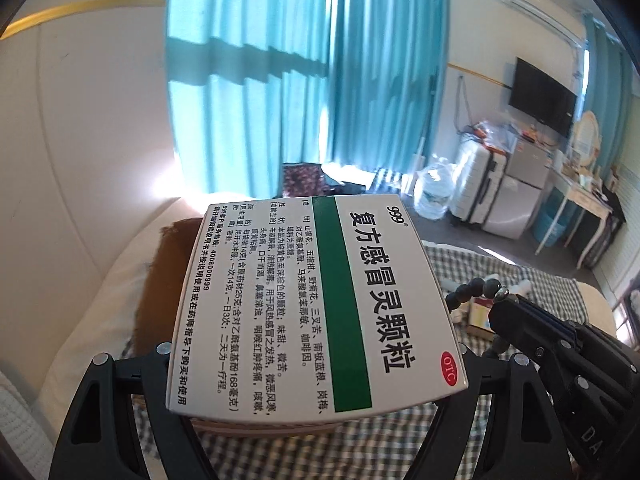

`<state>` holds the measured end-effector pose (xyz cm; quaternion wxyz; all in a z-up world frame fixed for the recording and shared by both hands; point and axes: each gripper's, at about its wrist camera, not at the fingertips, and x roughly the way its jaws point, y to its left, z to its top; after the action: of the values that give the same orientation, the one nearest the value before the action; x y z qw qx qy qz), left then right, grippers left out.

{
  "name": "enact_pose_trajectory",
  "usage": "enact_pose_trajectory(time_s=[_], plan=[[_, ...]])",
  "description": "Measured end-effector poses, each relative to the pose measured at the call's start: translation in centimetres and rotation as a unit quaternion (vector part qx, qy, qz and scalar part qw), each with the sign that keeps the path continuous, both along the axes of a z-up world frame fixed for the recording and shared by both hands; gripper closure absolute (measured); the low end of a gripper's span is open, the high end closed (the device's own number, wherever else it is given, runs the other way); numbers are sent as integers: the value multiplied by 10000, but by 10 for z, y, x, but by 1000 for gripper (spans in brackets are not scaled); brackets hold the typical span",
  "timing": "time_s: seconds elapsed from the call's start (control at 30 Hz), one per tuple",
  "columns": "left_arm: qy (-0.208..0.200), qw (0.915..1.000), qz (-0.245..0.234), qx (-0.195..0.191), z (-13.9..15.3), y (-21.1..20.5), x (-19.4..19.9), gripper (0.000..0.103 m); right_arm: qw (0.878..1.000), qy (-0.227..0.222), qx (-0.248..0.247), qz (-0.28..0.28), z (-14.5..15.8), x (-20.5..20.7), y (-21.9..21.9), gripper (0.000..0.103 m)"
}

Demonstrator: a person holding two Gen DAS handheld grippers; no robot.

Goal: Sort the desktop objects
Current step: 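Carry the green box and bracelet over the cardboard box with both tools, then open both tools to drop the green box and bracelet into the box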

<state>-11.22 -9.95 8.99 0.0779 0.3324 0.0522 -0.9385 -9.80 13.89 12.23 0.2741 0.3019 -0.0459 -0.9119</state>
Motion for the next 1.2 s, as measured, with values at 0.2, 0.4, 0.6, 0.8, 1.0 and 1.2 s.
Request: enact_pose_trajectory(time_s=[0.2, 0.4, 0.6, 0.8, 1.0, 1.2], plan=[[-300, 9989, 350, -7, -30, -56, -3, 21, 9982, -249, 0, 545, -14, -16, -67, 92], [-594, 9970, 444, 212, -63, -86, -13, 19, 9953, -597, 139, 751, -46, -37, -112, 91], [-804, 9958, 375, 206, -75, -87, -20, 8, 9953, -756, -258, 547, -49, -54, -115, 56], [-818, 9961, 284, 146, -67, -67, -10, 7, 9982, -441, -376, 177, -31, -45, -83, 54], [-681, 9974, 8, 220, -47, -28, -1, 7, 9985, -314, -319, -328, -18, -22, -18, 53], [-351, 9975, -559, 263, -27, 42, 9, 0, 9945, -199, -155, -1013, -1, 4, 69, 42]])
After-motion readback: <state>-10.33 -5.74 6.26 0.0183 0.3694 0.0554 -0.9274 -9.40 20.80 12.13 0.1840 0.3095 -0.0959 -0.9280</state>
